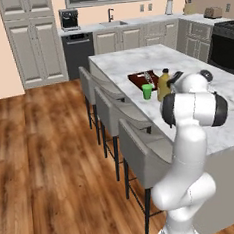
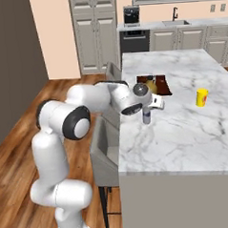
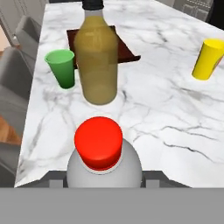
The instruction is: Place the drinks on the dining counter in a tight cluster.
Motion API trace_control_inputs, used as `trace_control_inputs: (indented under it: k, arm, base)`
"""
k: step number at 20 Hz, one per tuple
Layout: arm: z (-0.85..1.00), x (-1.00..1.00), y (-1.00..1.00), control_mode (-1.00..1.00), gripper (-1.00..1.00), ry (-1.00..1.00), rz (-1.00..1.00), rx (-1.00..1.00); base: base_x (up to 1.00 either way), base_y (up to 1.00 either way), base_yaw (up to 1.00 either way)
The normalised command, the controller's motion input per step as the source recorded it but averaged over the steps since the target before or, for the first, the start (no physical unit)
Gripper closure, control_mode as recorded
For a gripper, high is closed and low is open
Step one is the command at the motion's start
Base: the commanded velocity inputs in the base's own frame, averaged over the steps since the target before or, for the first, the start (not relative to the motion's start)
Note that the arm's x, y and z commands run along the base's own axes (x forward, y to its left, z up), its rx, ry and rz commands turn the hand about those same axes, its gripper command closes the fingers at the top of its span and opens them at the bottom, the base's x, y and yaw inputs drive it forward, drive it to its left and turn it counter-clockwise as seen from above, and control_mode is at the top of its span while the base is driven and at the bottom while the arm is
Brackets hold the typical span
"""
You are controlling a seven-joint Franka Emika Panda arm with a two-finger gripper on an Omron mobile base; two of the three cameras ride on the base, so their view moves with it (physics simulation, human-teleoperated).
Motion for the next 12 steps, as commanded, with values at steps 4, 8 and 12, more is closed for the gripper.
trace_control_inputs:
  k: [4,8,12]
  arm:
    - [0.00,0.47,-0.19,-1.00,1.00,0.02,0.03,0.00]
    - [0.01,0.55,-0.10,-1.00,1.00,0.06,0.00,0.00]
    - [0.04,0.57,-0.09,-1.00,1.00,0.11,0.00,0.00]
  base:
    - [0.00,0.00,0.00]
    - [0.00,0.00,0.00]
    - [0.00,0.00,0.00]
